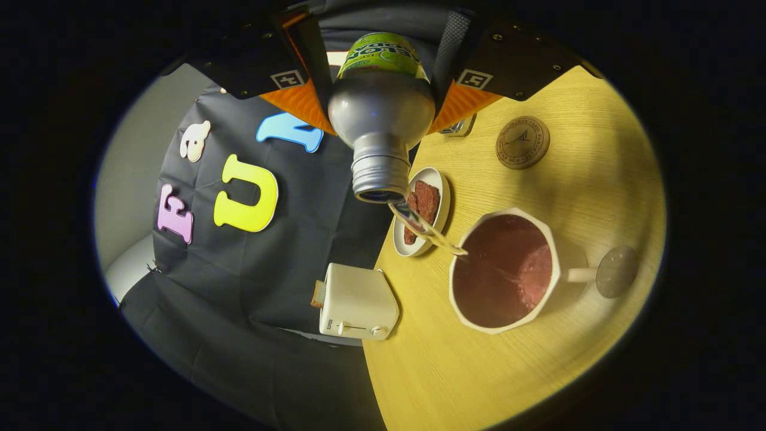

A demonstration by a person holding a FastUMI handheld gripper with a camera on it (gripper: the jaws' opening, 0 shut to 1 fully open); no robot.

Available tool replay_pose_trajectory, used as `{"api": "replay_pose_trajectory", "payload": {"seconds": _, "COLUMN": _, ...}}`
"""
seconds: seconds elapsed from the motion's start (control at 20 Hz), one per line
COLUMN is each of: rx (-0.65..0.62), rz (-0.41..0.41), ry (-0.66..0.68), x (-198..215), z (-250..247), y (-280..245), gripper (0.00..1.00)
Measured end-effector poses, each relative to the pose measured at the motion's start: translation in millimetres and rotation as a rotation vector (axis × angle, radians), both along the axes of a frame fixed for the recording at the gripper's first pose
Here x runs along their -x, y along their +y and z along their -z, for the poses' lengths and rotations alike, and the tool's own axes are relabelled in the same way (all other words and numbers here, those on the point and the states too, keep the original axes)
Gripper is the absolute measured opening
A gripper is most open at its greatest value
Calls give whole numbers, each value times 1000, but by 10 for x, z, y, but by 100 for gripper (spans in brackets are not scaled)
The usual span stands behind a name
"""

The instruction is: Take the bottle from table, then pour the juice into the cup, finally place the bottle on the coaster

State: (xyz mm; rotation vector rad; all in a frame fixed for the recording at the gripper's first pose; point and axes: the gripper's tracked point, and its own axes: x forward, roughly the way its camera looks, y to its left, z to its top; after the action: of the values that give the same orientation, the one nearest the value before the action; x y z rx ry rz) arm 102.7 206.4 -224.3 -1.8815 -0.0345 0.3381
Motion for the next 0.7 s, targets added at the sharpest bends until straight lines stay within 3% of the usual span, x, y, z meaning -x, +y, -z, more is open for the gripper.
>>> {"api": "replay_pose_trajectory", "payload": {"seconds": 0.7, "rx": 60, "rz": -31, "ry": -45, "x": -4, "z": -238, "y": -50, "gripper": 77}}
